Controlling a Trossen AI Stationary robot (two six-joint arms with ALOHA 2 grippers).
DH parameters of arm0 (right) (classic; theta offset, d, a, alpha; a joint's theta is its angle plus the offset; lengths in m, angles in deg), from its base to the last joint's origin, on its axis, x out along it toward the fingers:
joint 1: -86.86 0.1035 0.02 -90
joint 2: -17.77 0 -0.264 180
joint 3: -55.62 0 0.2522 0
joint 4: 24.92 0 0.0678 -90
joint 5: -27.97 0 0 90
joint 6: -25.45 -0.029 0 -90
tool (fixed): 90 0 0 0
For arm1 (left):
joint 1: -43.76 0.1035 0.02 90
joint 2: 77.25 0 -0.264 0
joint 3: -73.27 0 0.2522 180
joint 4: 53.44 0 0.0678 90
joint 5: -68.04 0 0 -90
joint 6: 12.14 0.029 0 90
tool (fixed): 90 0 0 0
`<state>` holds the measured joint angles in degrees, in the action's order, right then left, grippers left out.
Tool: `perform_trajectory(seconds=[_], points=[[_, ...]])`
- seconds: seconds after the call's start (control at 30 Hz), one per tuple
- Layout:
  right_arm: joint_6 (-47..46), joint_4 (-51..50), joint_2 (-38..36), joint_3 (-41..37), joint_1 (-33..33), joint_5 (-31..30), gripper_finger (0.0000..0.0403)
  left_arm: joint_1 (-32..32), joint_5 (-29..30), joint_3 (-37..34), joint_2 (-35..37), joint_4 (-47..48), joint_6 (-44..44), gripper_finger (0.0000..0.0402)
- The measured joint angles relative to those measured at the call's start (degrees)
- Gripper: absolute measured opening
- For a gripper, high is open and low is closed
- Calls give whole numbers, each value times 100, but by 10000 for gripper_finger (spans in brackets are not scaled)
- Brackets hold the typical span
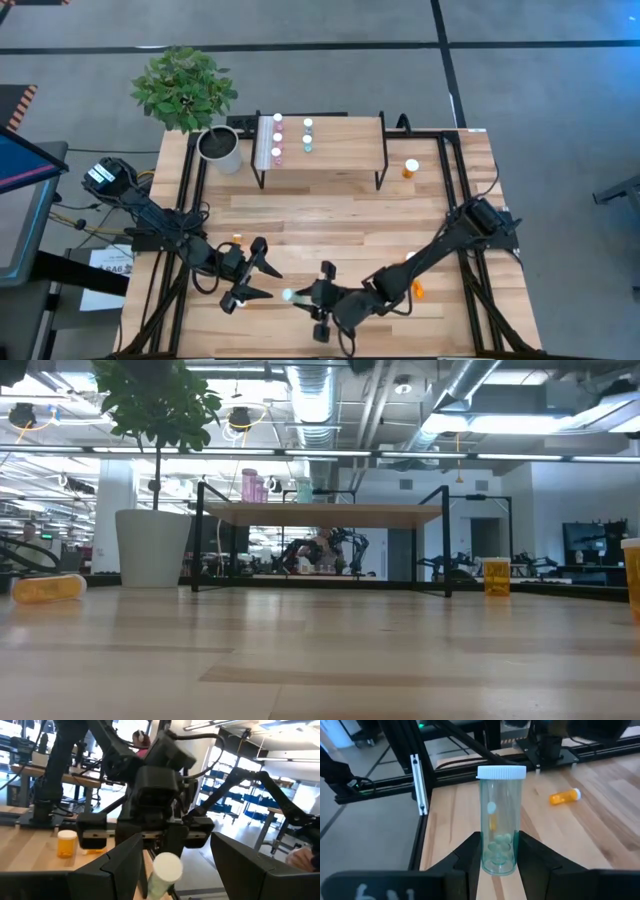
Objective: Pick and place medicine bottles onto shelf by color
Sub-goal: Put the blue pill bottle aligned with the other blue pill bottles on the shelf
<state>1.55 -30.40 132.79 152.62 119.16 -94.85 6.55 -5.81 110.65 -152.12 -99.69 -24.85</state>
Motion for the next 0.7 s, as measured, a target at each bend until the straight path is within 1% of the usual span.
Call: perform_trajectory(seconds=[0.17, 0.4, 0.5, 0.63, 0.7], points=[[0, 987, 0, -664, -121, 182, 134, -2, 104, 0, 0, 93, 50, 222], [235, 2893, 0, -1562, -371, 635, 133, 0, 903, 0, 0, 532, 118, 222], [289, 3804, 0, -1927, -480, 912, 134, 0, 1011, 0, 0, 606, 103, 222], [476, 4467, 0, -2158, -552, 1042, 133, 6, 1093, 0, 0, 619, 102, 222], [542, 4510, 0, -2170, -552, 1040, 133, 7, 1188, 0, 0, 636, 105, 222]])
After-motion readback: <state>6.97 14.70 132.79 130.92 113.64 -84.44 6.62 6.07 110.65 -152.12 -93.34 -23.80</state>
